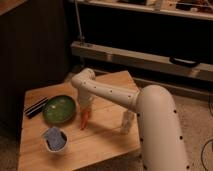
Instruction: Drag the pepper across the table
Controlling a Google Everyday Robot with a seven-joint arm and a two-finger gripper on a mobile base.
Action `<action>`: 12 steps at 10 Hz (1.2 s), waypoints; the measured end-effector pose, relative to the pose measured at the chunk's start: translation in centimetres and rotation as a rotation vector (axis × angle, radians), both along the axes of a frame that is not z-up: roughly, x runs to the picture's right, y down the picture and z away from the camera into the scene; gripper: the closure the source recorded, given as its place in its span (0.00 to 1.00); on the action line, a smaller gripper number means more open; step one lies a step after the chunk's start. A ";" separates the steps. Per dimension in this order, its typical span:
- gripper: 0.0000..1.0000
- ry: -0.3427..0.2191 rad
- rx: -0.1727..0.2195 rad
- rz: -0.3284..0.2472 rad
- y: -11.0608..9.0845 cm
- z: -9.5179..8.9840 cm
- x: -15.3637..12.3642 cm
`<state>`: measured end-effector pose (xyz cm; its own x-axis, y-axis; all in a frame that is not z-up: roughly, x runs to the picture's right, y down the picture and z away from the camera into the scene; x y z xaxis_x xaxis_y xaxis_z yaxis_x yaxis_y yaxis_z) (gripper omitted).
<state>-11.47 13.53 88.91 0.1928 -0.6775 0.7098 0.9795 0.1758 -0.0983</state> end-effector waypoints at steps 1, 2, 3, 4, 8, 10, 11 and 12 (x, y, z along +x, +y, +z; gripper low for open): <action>0.74 -0.003 0.003 0.004 0.2 -0.4 0.1; 0.74 -0.004 0.006 0.006 0.4 -0.6 0.3; 0.74 -0.012 0.010 0.008 0.9 -1.1 0.4; 0.74 -0.020 0.015 0.011 1.5 -1.4 0.4; 0.74 -0.037 0.052 0.022 2.9 -2.6 0.6; 0.74 -0.042 0.070 0.026 3.3 -3.0 1.1; 0.74 -0.047 0.073 0.025 3.5 -3.2 1.0; 0.74 -0.052 0.074 0.025 3.8 -3.4 1.0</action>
<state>-10.47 17.31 85.53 0.1752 -0.7239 0.6674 0.9781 0.2056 -0.0337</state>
